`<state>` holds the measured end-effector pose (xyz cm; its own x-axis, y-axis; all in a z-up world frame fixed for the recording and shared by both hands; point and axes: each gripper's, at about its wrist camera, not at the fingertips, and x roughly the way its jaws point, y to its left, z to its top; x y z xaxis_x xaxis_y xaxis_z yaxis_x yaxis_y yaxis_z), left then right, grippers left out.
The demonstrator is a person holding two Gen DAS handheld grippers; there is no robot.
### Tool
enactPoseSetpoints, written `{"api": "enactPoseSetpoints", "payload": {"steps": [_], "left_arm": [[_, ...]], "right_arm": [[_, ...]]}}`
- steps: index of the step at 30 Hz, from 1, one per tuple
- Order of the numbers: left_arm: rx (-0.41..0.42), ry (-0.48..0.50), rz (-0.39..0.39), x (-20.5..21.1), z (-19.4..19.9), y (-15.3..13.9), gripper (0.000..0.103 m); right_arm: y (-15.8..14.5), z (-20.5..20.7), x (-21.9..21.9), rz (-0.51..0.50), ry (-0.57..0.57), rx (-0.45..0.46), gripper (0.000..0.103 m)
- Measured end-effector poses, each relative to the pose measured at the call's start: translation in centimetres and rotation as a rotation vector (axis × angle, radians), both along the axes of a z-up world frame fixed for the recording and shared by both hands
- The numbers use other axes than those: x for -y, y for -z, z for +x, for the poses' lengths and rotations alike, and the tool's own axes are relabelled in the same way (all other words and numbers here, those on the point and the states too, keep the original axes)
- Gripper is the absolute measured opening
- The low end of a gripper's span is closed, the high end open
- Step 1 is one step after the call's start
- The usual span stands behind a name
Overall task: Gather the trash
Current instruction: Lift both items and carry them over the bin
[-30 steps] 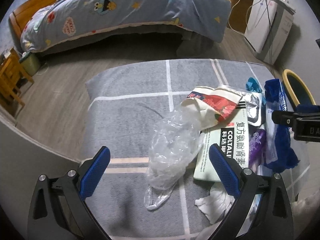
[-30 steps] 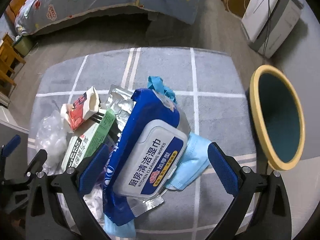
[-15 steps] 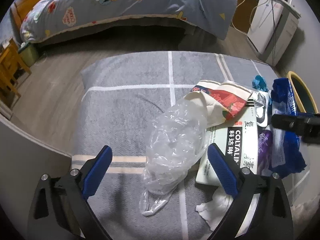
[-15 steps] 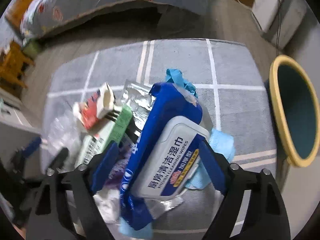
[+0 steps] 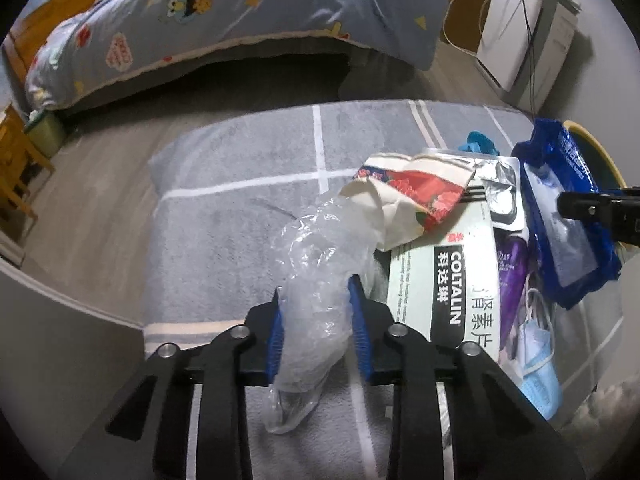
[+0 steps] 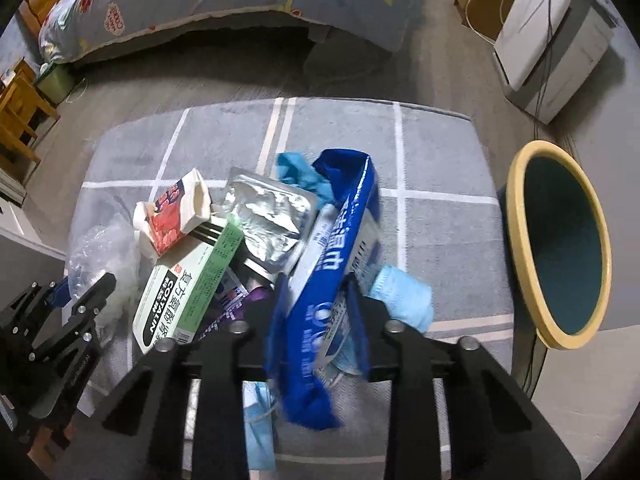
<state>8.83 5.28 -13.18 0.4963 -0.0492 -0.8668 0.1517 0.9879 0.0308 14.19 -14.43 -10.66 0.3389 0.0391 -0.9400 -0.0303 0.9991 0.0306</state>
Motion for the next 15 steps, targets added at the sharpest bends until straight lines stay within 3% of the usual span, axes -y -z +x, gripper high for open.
{"api": "enactPoseSetpoints", "payload": {"steps": [6, 10, 15], "left_arm": [[0.106, -0.046, -0.001, -0.9, -0.5, -3.3, 0.027], [0.171, -0.047, -0.053, -0.5, -0.7, -6.1, 0.027], [0.226, 0.0, -0.103, 1.7, -0.9, -9.0, 0.027]], "right_arm": [[-2.5, -0.7, 1.7, 0.046, 0.034, 0.043, 0.018], [-4.7, -1.1, 3.0, 0.083, 0.053, 0.09, 0.018], [-8.0, -1.4, 5.8, 0.213, 0.075, 0.151, 0.018]]}}
